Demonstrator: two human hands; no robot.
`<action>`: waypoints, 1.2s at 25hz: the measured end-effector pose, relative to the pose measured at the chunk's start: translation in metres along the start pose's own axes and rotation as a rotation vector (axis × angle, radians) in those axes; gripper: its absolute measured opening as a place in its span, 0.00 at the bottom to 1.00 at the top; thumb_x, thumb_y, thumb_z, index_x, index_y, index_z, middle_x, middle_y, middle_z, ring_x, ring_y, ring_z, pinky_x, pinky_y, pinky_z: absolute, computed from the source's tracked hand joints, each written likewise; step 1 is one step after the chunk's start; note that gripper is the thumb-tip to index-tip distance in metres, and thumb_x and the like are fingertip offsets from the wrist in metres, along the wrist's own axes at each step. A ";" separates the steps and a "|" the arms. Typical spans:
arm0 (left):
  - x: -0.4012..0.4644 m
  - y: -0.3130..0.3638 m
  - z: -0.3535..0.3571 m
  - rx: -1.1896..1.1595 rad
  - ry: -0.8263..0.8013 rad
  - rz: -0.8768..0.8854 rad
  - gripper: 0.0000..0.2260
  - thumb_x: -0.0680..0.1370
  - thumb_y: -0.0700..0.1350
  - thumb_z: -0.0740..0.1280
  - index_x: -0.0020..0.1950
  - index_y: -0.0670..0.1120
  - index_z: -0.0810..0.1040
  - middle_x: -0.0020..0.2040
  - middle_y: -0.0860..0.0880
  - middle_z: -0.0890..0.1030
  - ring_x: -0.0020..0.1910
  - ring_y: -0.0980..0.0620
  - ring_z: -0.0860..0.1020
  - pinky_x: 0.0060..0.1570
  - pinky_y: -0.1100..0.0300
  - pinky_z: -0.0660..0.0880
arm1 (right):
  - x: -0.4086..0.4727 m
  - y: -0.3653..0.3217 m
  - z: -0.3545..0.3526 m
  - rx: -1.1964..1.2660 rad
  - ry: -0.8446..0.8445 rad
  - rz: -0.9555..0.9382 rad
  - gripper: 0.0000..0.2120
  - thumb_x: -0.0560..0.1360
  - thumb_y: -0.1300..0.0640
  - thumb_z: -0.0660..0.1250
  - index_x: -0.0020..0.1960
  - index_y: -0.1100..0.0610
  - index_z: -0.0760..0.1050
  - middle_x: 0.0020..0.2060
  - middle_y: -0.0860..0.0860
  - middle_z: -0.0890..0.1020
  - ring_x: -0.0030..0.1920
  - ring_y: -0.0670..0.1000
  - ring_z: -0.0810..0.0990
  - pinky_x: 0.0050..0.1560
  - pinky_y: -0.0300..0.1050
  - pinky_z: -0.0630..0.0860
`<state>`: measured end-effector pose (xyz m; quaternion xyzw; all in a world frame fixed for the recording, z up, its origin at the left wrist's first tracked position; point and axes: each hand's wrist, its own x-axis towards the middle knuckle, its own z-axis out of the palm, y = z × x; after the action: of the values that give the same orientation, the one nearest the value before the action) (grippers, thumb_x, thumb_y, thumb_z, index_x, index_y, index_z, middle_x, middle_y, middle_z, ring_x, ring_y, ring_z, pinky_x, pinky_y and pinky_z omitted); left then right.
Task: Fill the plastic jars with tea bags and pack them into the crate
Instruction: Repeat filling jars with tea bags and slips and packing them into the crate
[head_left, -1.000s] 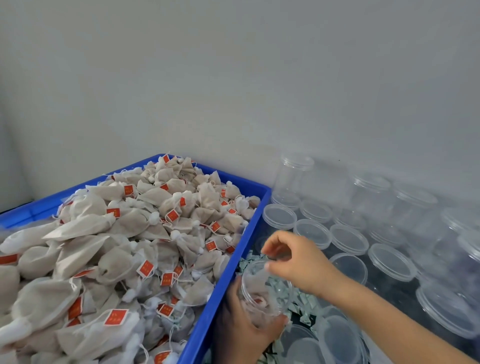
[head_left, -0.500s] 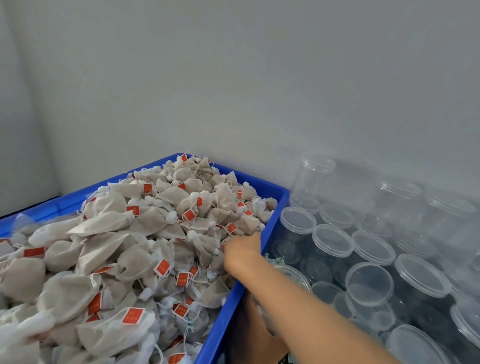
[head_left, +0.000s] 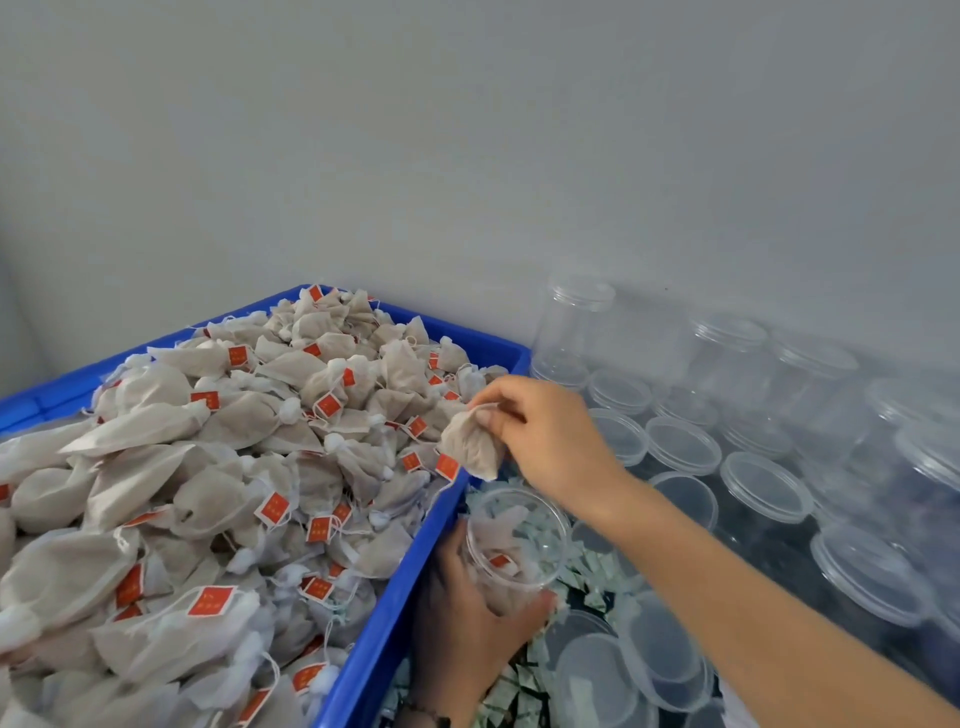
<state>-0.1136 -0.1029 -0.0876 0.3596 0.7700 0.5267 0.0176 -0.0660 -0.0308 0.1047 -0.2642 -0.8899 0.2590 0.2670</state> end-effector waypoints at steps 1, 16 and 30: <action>-0.011 0.004 0.000 -0.040 -0.012 0.018 0.49 0.56 0.75 0.67 0.70 0.51 0.61 0.61 0.48 0.77 0.56 0.48 0.79 0.49 0.54 0.80 | -0.009 0.002 -0.011 -0.005 0.004 -0.010 0.05 0.77 0.57 0.65 0.48 0.51 0.80 0.42 0.44 0.82 0.43 0.41 0.79 0.44 0.35 0.74; -0.019 0.065 -0.051 -0.269 -0.144 0.163 0.36 0.59 0.61 0.77 0.60 0.57 0.64 0.53 0.65 0.68 0.52 0.72 0.70 0.47 0.79 0.67 | -0.110 0.030 -0.053 -0.157 0.272 0.180 0.11 0.78 0.58 0.62 0.57 0.48 0.75 0.53 0.42 0.75 0.47 0.39 0.76 0.49 0.36 0.73; -0.047 0.066 -0.083 -0.348 -0.135 0.162 0.34 0.58 0.60 0.77 0.58 0.60 0.64 0.54 0.65 0.70 0.53 0.75 0.70 0.46 0.81 0.67 | -0.242 0.037 0.071 -0.638 -0.277 -0.081 0.10 0.61 0.48 0.78 0.36 0.50 0.80 0.34 0.46 0.79 0.35 0.47 0.79 0.33 0.37 0.74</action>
<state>-0.0769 -0.1842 -0.0125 0.4464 0.6330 0.6263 0.0884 0.0763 -0.1736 -0.0507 -0.2612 -0.9635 -0.0094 0.0576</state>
